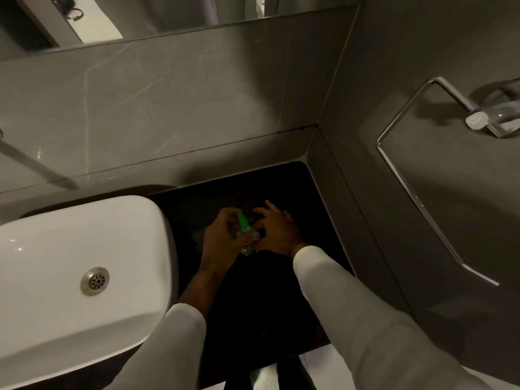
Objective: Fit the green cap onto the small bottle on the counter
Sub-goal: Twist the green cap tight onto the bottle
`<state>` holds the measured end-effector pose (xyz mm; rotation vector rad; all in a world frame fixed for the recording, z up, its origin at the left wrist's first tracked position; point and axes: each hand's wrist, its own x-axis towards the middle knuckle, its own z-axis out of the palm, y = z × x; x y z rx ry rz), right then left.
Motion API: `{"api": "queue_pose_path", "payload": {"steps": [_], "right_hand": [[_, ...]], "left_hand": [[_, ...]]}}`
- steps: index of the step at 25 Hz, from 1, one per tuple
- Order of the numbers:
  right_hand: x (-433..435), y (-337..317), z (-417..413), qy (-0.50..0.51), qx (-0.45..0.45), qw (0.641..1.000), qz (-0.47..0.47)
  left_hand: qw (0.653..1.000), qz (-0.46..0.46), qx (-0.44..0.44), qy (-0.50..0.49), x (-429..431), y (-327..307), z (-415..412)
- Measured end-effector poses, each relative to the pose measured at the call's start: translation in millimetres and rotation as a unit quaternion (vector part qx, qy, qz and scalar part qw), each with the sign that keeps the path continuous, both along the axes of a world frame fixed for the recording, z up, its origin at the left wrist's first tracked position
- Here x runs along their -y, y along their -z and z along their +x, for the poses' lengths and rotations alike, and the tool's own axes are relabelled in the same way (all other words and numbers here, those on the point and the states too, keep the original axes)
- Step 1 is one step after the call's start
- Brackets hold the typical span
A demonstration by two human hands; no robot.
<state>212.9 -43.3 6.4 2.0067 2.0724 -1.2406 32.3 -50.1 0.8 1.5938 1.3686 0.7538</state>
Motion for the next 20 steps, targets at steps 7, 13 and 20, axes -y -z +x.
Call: {"api": "queue_pose_path", "payload": {"steps": [7, 13, 20], "right_hand": [[0.5, -1.9, 0.3, 0.024, 0.004, 1.000, -0.013], [2.2, -5.2, 2.9, 0.013, -0.001, 1.000, -0.012], [0.8, -12.3, -3.2, 0.011, 0.000, 1.000, -0.014]], "left_hand": [[0.999, -0.018, -0.017, 0.045, -1.8, 2.8, -3.7], [0.995, -0.017, 0.008, 0.103, -3.1, 5.9, -9.6], [0.992, -0.024, 0.021, 0.125, -7.6, -2.1, -11.0]]}}
